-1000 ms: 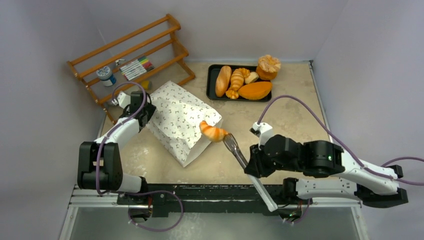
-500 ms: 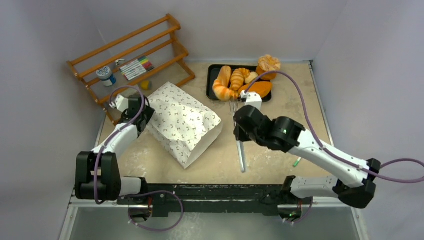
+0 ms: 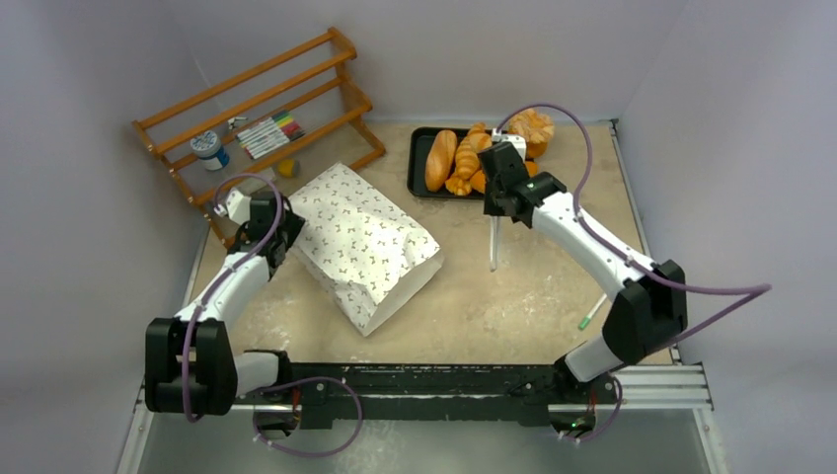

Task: Take the fake bread out of the paper bag

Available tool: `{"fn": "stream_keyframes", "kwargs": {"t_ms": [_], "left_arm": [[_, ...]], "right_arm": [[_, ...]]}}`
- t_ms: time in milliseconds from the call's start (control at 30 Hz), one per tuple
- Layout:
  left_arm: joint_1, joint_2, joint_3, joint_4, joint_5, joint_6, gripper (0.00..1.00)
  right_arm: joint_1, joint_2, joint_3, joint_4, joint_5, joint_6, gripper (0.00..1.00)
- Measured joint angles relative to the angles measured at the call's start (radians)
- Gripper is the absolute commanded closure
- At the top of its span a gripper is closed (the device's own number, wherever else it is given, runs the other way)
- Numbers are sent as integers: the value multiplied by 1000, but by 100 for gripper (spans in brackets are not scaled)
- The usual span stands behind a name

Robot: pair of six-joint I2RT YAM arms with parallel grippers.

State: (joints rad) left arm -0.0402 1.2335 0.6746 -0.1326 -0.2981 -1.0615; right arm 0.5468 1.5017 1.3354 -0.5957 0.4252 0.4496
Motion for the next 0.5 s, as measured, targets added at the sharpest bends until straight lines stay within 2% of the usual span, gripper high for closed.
{"fn": "stream_keyframes", "kwargs": {"t_ms": [133, 300, 367, 500], "left_arm": [[0, -9, 0, -3, 7, 6, 60], [0, -10, -1, -4, 13, 6, 60], [0, -11, -2, -3, 15, 6, 60], [0, -16, -3, -4, 18, 6, 60]], "right_arm": [[-72, 81, 3, 47, -23, -46, 98], [-97, 163, 7, 81, -49, -76, 95], [-103, 183, 7, 86, -60, -79, 90], [-111, 205, 6, 97, -85, -83, 70]]}}
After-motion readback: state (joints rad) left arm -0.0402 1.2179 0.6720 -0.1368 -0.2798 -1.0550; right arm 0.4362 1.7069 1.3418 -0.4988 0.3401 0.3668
